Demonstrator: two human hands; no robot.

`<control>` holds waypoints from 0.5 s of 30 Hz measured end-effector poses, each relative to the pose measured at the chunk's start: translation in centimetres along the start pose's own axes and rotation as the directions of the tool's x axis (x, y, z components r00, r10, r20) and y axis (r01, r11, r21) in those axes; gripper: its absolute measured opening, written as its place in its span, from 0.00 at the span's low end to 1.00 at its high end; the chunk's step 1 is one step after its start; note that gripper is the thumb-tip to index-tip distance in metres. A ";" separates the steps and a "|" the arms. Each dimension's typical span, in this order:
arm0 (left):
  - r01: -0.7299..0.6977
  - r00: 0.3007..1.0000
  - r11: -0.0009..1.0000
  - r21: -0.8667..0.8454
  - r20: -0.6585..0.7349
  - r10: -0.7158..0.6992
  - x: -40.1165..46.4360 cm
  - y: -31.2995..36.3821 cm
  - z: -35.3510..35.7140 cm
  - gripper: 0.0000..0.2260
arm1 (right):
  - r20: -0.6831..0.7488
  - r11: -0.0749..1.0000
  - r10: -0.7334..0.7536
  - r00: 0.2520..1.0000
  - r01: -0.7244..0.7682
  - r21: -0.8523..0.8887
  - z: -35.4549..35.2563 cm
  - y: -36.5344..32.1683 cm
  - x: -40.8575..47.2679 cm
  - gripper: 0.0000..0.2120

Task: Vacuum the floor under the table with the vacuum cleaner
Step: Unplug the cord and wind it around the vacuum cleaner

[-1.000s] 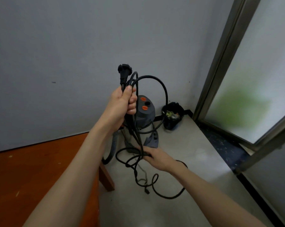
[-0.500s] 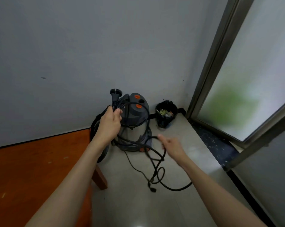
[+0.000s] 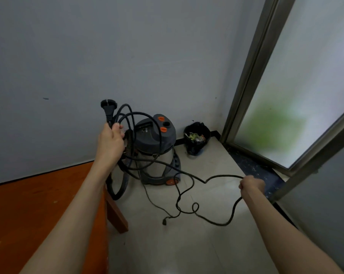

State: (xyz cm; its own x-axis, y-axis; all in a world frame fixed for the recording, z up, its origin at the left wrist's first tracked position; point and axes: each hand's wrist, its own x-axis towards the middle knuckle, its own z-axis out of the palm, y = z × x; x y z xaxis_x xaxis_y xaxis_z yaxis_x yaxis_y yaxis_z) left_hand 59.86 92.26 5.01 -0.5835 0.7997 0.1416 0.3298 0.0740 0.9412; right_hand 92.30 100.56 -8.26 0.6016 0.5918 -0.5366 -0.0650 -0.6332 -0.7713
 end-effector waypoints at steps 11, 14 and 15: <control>0.185 0.983 0.826 -0.533 0.085 -0.165 0.3 2.8 2.3 0.13 | 0.657 0.816 -0.169 0.734 0.478 -0.324 0.9 4.0 -2.4 0.10; 0.124 0.992 0.901 -0.416 0.074 -0.102 0.1 3.2 2.4 0.11 | 0.696 0.974 0.001 0.718 0.157 -0.164 0.9 2.9 -2.9 0.11; 0.083 0.996 0.950 -0.300 0.063 -0.067 -0.1 2.8 2.5 0.10 | 0.745 0.997 0.052 0.665 0.010 -0.079 0.9 2.0 -3.3 0.11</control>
State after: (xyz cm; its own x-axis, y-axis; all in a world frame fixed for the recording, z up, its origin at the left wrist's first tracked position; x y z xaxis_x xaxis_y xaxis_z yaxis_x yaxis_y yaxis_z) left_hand 62.67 93.89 6.90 -0.5562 0.8290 0.0587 0.0428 -0.0420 0.9982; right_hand 89.48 97.82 -8.33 -0.1967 0.7321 -0.6522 0.0034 -0.6647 -0.7471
